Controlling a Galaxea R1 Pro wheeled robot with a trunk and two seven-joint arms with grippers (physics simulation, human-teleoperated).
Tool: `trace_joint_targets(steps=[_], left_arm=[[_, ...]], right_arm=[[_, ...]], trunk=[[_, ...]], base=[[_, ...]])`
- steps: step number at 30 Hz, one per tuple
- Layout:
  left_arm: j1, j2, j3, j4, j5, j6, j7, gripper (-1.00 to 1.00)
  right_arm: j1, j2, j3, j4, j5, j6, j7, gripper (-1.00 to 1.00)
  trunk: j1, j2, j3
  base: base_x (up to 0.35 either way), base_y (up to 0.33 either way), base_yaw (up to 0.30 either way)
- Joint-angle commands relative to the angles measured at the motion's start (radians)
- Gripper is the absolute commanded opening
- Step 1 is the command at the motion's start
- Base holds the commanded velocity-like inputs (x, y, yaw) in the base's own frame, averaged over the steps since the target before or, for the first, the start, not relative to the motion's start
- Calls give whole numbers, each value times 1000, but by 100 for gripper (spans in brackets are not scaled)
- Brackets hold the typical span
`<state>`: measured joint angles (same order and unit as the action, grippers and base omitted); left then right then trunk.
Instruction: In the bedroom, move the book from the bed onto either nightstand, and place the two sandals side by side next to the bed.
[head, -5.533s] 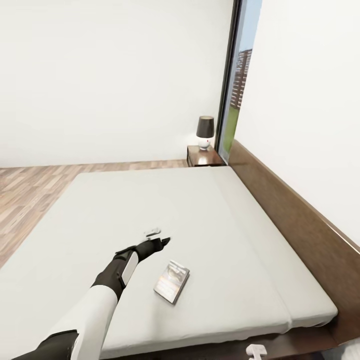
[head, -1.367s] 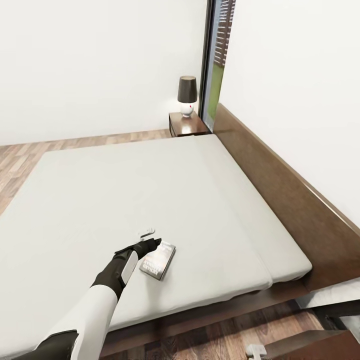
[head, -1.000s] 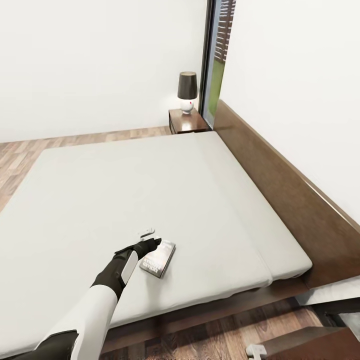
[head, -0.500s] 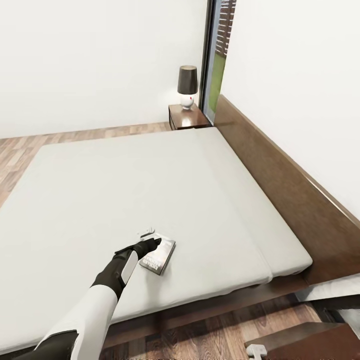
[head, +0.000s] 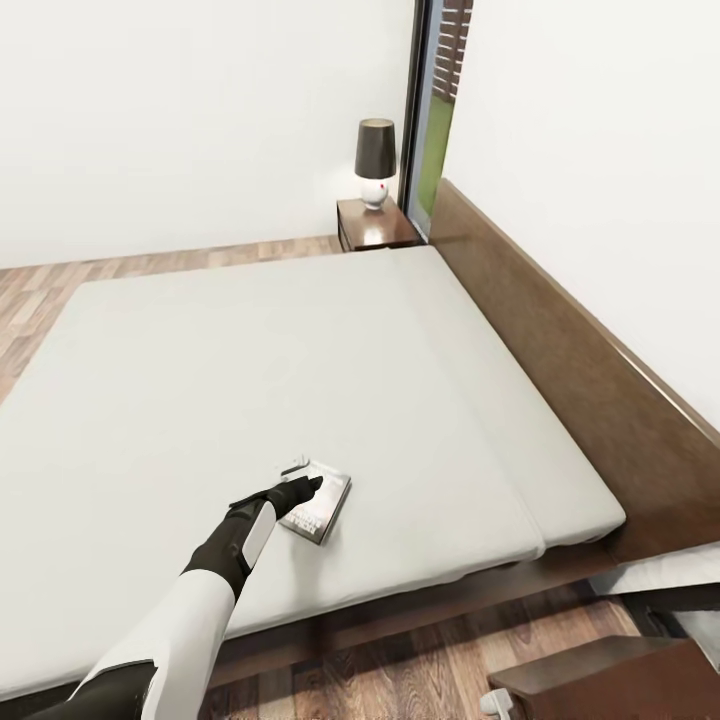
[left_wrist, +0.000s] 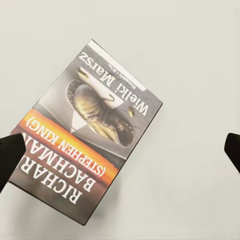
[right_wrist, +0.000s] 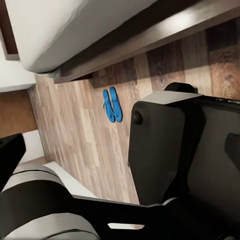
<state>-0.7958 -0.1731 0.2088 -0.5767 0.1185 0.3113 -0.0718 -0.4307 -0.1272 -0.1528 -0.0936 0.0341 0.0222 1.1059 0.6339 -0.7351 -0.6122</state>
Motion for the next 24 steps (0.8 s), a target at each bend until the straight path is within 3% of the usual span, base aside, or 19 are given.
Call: trace_joint_targets(steps=[1,24], left_arm=[[0,-1,7,-2,6,8,-5,100],[-1,-1,9,-3,6,8,-11,100]], right_arm=[[0,0,-5,0,4,2,7,100],[0,1,-6,0,3,4,8,100]], trunk=[[0,-1,-3],[0,-1,-39]], base=[[0,0,0],[0,0,0]])
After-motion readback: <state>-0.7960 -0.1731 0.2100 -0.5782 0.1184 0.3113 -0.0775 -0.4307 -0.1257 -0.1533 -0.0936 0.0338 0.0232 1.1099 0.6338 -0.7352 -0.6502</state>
